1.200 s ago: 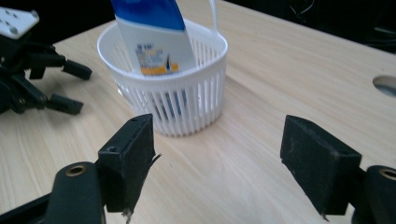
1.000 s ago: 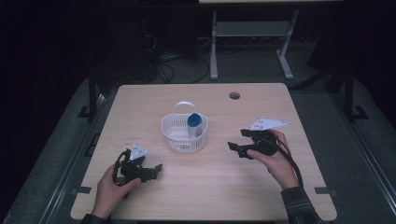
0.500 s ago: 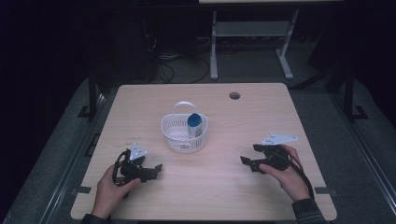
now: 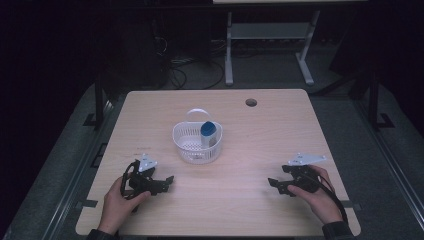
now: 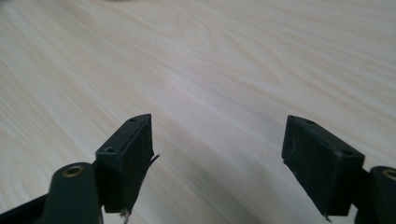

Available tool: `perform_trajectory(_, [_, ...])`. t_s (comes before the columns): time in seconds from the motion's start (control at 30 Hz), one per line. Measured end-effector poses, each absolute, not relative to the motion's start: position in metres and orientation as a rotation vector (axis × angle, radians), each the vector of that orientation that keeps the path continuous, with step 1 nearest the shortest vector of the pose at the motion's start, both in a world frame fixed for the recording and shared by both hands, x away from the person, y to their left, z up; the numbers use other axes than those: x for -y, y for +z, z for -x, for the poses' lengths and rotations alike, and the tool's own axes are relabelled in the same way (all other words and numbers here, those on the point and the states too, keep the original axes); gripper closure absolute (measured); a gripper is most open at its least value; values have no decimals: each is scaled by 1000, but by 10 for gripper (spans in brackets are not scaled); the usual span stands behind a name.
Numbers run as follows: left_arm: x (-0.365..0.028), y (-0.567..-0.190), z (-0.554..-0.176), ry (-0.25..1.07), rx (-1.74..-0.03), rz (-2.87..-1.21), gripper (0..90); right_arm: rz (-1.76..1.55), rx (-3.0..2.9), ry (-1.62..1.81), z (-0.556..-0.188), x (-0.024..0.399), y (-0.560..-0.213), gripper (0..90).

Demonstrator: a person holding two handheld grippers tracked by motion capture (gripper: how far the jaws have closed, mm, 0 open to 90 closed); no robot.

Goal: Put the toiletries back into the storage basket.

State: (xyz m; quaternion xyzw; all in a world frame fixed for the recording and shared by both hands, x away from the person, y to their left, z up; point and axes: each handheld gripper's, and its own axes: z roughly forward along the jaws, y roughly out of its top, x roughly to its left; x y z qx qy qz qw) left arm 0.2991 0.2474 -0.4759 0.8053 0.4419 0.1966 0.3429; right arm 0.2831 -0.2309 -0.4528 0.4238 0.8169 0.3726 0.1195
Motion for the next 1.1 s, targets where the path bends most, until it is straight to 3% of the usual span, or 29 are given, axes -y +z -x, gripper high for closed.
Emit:
perform_trajectory(0.33, [-248,-476,-299,511,-1148,-2096,126,-1295,-2361,1020,-271,253,-464,236])
perform_trajectory(0.77, [-248,-476,-299,511,-1148,-2096,126,-1269,-2317,952,-264,262,-478,144])
perform_trajectory(1.1, [-248,-476,-299,512,-1147,-2096,126,-1249,-2286,996,-261,266,-482,132])
